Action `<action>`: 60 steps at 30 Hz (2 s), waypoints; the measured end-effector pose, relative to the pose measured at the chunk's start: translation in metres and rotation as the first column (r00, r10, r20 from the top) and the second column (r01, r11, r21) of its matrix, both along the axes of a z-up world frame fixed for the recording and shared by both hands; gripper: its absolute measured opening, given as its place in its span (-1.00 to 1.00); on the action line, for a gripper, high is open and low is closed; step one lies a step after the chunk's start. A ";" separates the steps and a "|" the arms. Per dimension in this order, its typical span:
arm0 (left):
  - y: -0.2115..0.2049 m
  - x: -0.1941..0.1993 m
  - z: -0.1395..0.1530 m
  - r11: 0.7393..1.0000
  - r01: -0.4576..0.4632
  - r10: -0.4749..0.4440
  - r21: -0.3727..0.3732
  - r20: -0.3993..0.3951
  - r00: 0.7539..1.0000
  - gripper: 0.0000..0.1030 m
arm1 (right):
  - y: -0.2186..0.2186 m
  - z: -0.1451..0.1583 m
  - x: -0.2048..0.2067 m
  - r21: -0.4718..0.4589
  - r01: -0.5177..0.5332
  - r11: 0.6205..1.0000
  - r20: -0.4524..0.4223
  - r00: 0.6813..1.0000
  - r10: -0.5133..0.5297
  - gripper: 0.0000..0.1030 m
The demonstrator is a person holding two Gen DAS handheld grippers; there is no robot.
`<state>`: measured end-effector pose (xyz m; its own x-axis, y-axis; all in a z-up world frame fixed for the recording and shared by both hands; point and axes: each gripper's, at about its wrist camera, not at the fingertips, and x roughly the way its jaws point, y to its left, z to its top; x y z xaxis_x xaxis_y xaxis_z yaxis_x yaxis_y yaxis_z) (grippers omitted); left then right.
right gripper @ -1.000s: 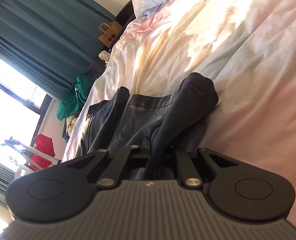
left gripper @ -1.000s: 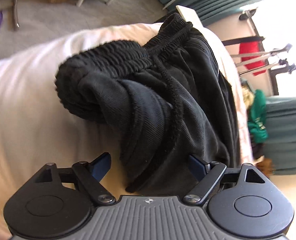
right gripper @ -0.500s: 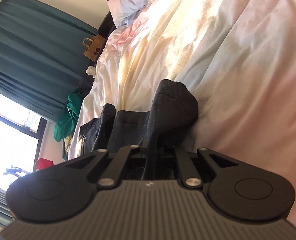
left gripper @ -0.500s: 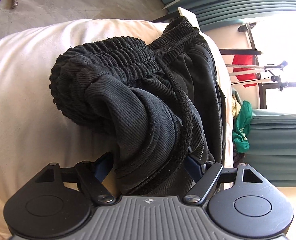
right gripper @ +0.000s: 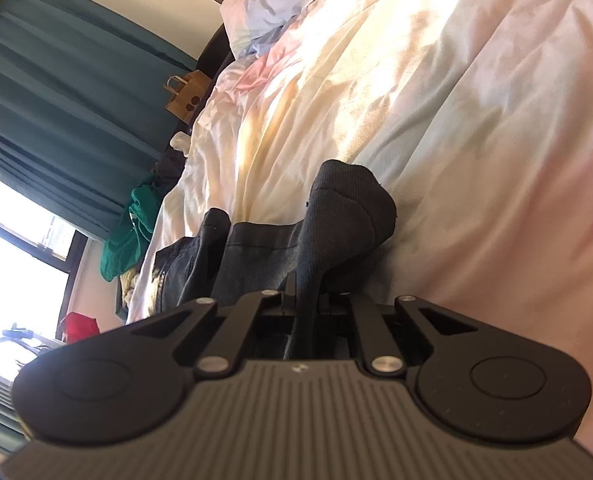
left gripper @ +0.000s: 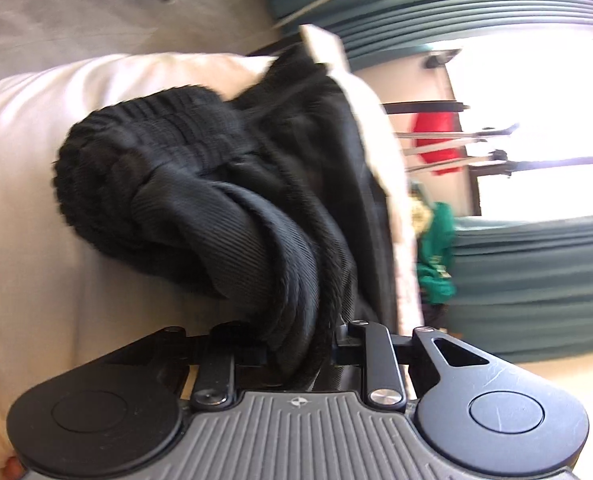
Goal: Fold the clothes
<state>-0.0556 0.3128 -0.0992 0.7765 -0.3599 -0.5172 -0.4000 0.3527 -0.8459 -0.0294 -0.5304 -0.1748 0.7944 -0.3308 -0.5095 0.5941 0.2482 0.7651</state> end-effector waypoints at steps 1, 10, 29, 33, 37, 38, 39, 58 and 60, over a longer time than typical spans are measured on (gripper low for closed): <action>-0.001 -0.001 0.002 1.000 0.006 -0.006 0.010 0.009 1.000 -0.53 | 0.000 0.001 0.000 -0.008 0.001 1.000 0.004 1.000 -0.001 -0.84; -0.003 0.006 -0.011 1.000 -0.001 0.002 0.007 -0.161 0.987 -0.05 | 0.002 0.006 0.002 -0.043 -0.005 0.999 -0.012 1.000 0.004 -0.84; -0.017 0.031 -0.001 0.989 0.093 -0.082 0.113 -0.103 0.991 -0.73 | 0.016 0.017 0.002 -0.094 -0.009 0.996 -0.003 1.000 0.008 -0.85; -0.016 0.024 0.011 0.990 0.056 -0.053 0.130 -0.026 0.998 -0.85 | 0.016 0.021 -0.001 -0.102 -0.001 0.995 0.007 1.000 0.002 -0.86; -0.009 0.003 0.032 0.996 -0.016 0.002 0.085 0.163 0.987 -0.87 | 0.014 0.025 -0.011 -0.085 0.011 0.996 0.070 0.998 -0.005 -0.87; -0.008 -0.001 0.036 0.996 -0.023 0.006 0.089 0.188 0.982 -0.88 | 0.014 0.028 -0.014 -0.091 0.012 0.996 0.089 0.996 -0.003 -0.87; -0.009 -0.004 0.039 0.996 -0.027 0.008 0.088 0.203 0.979 -0.88 | 0.014 0.032 -0.017 -0.104 0.012 0.995 0.107 0.994 -0.001 -0.87; -0.020 0.037 0.076 0.984 -0.011 -0.025 0.178 0.197 0.980 -0.89 | 0.010 0.067 0.020 -0.215 -0.003 0.977 0.061 0.998 0.017 -0.87; -0.023 0.065 0.088 0.981 -0.006 -0.033 0.194 0.200 0.979 -0.89 | 0.007 0.077 0.046 -0.236 -0.016 0.972 0.053 0.998 0.029 -0.87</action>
